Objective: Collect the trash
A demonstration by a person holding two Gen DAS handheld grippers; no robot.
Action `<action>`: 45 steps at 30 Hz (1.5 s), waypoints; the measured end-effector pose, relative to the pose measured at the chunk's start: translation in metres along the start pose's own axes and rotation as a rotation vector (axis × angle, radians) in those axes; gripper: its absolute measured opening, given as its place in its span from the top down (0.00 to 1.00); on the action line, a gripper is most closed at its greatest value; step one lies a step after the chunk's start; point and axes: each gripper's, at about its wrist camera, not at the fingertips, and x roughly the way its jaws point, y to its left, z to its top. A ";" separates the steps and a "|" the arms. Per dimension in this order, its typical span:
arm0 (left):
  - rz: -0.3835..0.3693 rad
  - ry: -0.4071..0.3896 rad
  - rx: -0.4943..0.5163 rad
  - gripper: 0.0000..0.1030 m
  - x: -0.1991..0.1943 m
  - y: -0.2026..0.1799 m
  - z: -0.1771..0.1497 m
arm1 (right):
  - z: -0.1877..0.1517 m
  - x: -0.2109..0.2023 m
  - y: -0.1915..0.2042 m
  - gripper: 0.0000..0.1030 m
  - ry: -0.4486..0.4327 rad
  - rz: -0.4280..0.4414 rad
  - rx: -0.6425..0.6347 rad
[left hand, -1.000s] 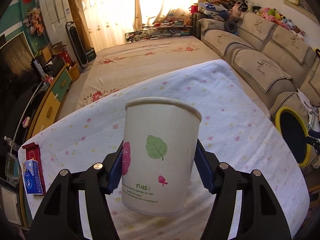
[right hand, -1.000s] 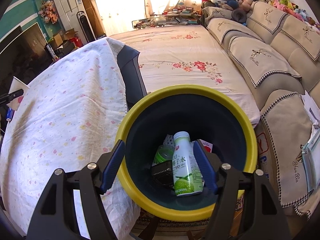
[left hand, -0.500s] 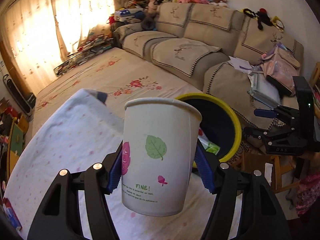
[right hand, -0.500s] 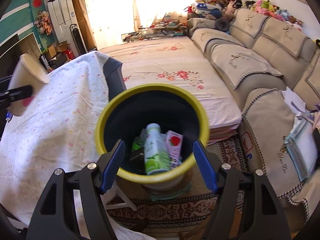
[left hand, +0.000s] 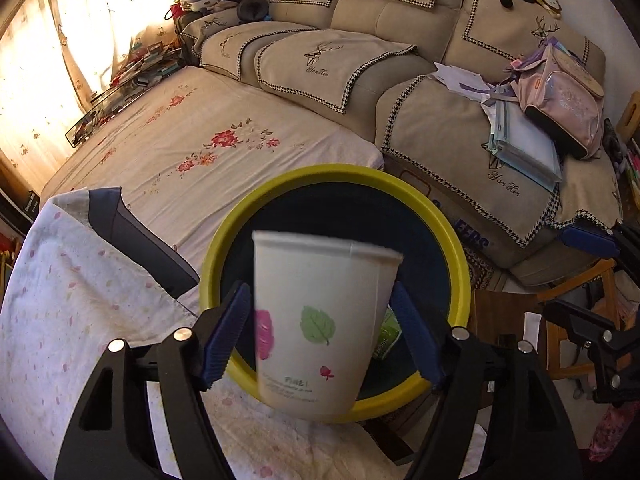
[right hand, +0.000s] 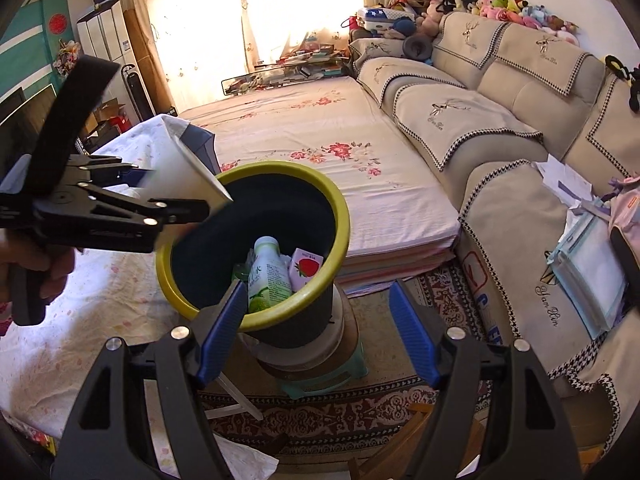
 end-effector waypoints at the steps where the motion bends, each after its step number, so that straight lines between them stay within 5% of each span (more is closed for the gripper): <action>1: 0.007 -0.006 -0.009 0.26 0.000 0.001 0.000 | 0.000 0.000 -0.001 0.32 0.000 0.003 0.002; 7: 0.027 -0.098 -0.067 0.21 -0.047 0.026 -0.025 | -0.006 -0.001 0.010 0.30 -0.002 0.036 -0.008; 9: 0.045 -0.166 -0.088 0.09 -0.076 0.031 -0.040 | -0.008 0.000 0.017 0.30 0.001 0.051 -0.016; 15: 0.140 -0.339 -0.224 0.05 -0.177 0.047 -0.127 | -0.012 -0.003 0.053 0.26 -0.001 0.110 -0.065; 18: 0.236 -0.404 -0.307 0.05 -0.225 0.059 -0.182 | -0.012 -0.011 0.074 0.24 -0.029 0.135 -0.100; 23: 0.506 -0.433 -0.392 0.05 -0.295 0.071 -0.266 | -0.012 -0.038 0.114 0.14 -0.097 0.186 -0.151; 28: 0.651 -0.451 -0.539 0.05 -0.350 0.087 -0.341 | -0.014 -0.076 0.154 0.08 -0.191 0.209 -0.201; 37: 0.708 -0.549 -0.721 0.05 -0.414 0.092 -0.438 | -0.025 -0.111 0.199 0.07 -0.255 0.218 -0.263; 45: 0.691 -0.546 -0.718 0.05 -0.409 0.074 -0.444 | -0.033 -0.116 0.210 0.07 -0.245 0.225 -0.277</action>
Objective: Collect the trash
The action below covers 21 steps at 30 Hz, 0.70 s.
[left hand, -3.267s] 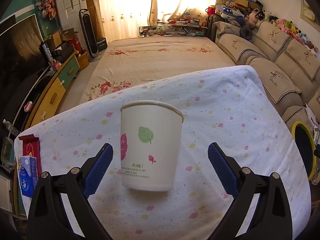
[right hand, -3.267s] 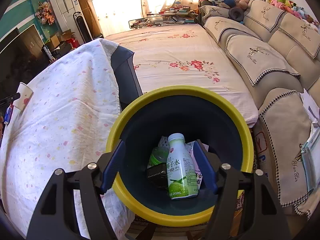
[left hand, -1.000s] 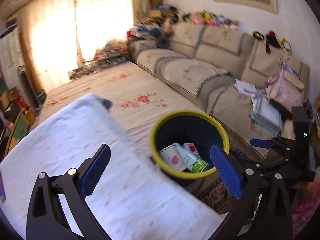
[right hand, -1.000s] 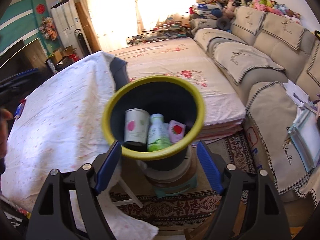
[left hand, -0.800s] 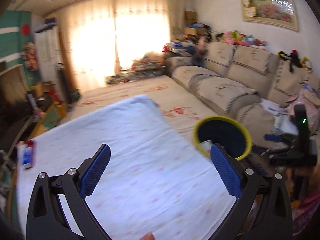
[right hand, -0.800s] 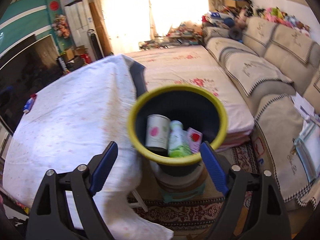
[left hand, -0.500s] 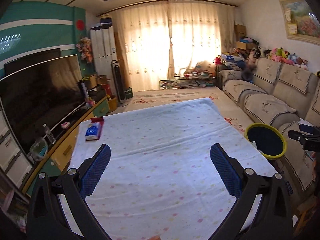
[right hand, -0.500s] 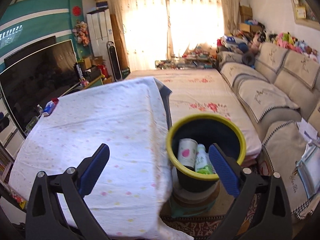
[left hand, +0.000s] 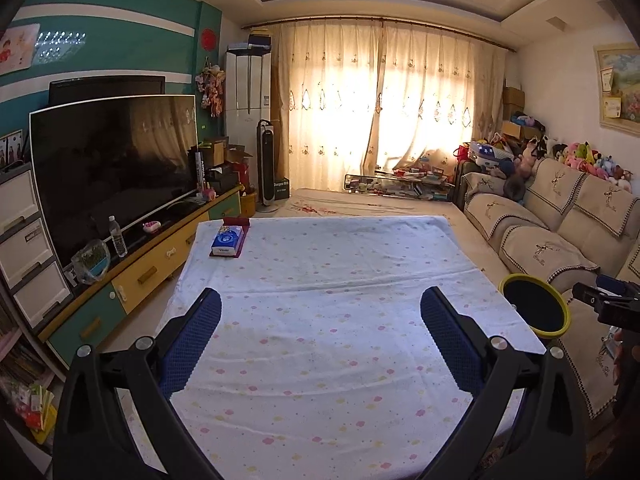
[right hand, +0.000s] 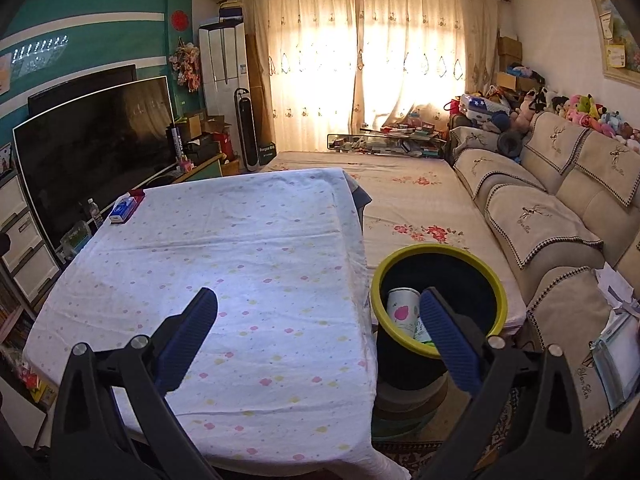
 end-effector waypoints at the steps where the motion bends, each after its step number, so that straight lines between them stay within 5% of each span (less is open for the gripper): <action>1: -0.006 0.007 -0.003 0.05 0.002 -0.002 -0.001 | 0.000 0.000 0.000 0.07 0.000 -0.002 -0.003; 21: -0.044 0.052 0.006 0.05 0.026 -0.019 -0.001 | 0.000 0.003 -0.003 0.07 0.001 -0.001 -0.002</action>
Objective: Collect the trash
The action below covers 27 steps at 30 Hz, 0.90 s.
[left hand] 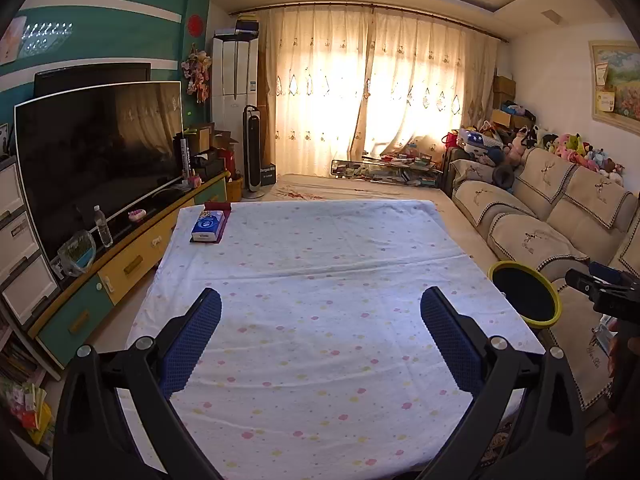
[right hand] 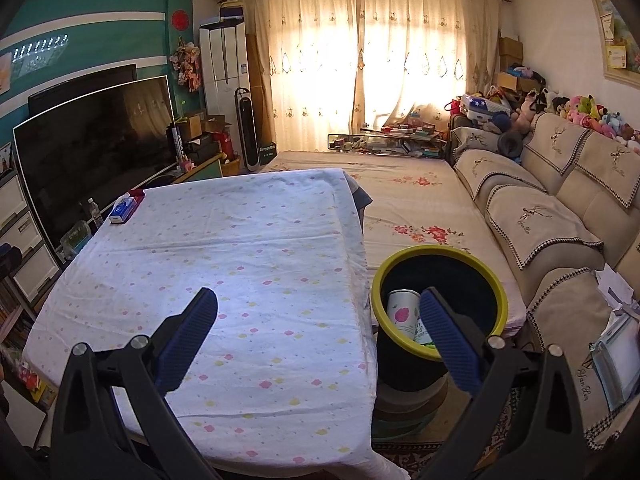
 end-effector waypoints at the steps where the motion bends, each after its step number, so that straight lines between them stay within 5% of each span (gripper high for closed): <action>1: 0.000 0.000 -0.001 0.05 0.000 0.000 0.000 | 0.000 0.000 0.000 0.07 0.000 0.000 0.000; 27: 0.000 0.010 0.000 0.05 0.003 0.003 -0.005 | -0.005 0.008 0.004 0.07 0.008 0.000 0.004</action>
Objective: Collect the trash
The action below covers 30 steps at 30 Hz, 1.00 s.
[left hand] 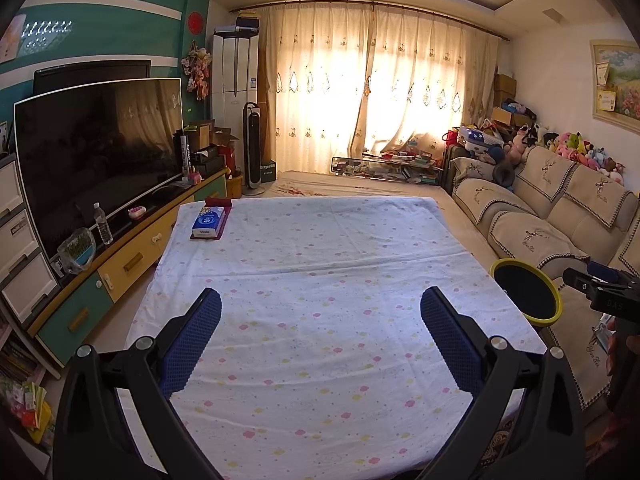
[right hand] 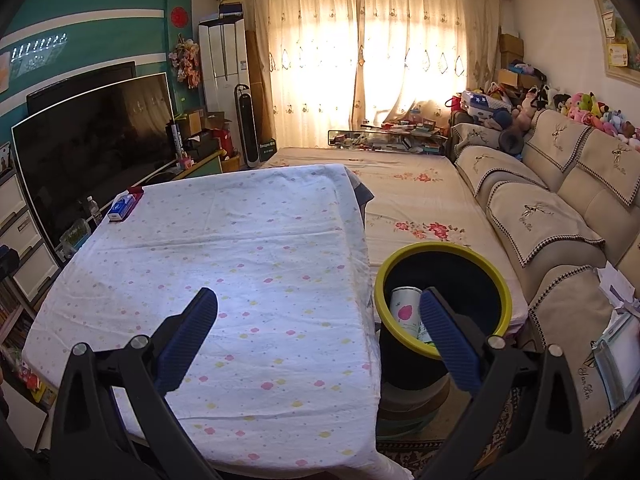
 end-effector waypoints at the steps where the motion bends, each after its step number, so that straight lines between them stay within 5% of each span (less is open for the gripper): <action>1: 0.000 0.000 0.000 0.05 0.000 0.000 0.000 | -0.001 0.000 0.000 0.07 0.000 -0.001 0.001; 30: -0.001 0.007 0.001 0.05 0.006 -0.002 -0.002 | -0.005 0.005 0.000 0.07 0.010 0.003 0.003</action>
